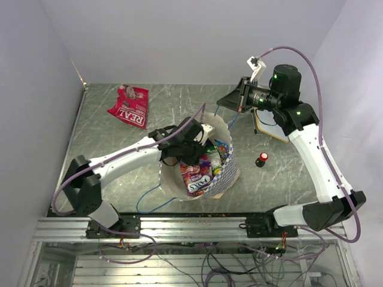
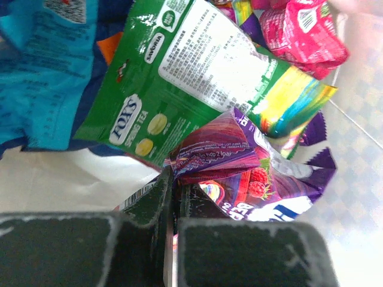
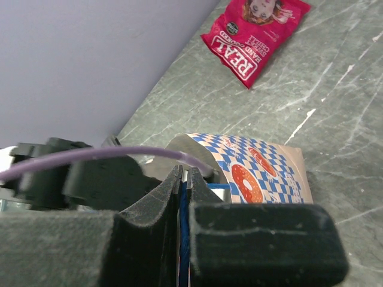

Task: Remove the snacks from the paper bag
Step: Take out the snack from the paper bag, then place the snack at the center of the board.

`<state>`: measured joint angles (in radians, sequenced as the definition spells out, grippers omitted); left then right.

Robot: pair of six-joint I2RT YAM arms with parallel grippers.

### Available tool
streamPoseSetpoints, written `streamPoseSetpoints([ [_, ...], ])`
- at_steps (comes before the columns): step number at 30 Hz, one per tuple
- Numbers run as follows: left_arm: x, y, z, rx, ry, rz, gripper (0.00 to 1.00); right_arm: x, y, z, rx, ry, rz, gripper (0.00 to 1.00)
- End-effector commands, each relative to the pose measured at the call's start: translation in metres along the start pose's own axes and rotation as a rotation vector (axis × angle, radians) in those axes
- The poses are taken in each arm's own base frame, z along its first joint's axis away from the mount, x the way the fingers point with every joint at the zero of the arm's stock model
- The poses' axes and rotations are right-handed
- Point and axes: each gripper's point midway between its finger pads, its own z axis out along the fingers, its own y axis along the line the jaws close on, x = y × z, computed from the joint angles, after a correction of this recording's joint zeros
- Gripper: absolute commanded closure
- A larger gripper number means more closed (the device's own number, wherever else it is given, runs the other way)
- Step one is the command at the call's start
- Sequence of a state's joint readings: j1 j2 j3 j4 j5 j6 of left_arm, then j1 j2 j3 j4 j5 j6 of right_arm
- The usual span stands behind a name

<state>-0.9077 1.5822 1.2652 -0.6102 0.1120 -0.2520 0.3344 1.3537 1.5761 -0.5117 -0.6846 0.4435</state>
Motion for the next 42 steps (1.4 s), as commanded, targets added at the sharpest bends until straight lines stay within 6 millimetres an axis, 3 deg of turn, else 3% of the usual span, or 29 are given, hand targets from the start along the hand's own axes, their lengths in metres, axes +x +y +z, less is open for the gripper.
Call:
streamPoseSetpoints([
  [1,-0.045,-0.010,-0.066,-0.015,-0.191,-0.019,0.93,-0.017,0.018,-0.019,0.012,-0.084,-0.071,1.00],
  [10,-0.088,-0.024,-0.169,0.002,-0.425,-0.010,0.93,-0.009,0.008,-0.021,0.054,-0.091,-0.033,1.00],
  [15,-0.108,-0.024,-0.238,-0.028,-0.580,-0.009,0.93,-0.004,0.001,-0.019,0.082,-0.093,-0.007,1.00],
  [20,-0.126,0.002,-0.294,-0.194,-0.709,-0.060,0.93,-0.003,-0.002,-0.019,0.097,-0.090,-0.002,1.00],
  [26,-0.150,0.068,-0.335,-0.561,-0.797,-0.238,0.93,-0.001,-0.005,-0.022,0.123,-0.083,-0.005,1.00],
  [29,-0.160,0.121,-0.338,-0.692,-0.804,-0.362,0.93,0.000,-0.008,-0.024,0.143,-0.081,-0.009,1.00],
  [36,-0.169,0.244,-0.304,-0.826,-0.760,-0.598,0.93,-0.004,-0.008,-0.027,0.163,-0.082,-0.016,1.00],
  [39,-0.162,0.304,-0.273,-0.829,-0.701,-0.701,0.93,-0.005,-0.008,-0.027,0.169,-0.078,-0.010,1.00],
  [42,-0.150,0.354,-0.228,-0.843,-0.605,-0.768,0.93,-0.005,-0.011,-0.026,0.179,-0.066,-0.011,1.00],
])
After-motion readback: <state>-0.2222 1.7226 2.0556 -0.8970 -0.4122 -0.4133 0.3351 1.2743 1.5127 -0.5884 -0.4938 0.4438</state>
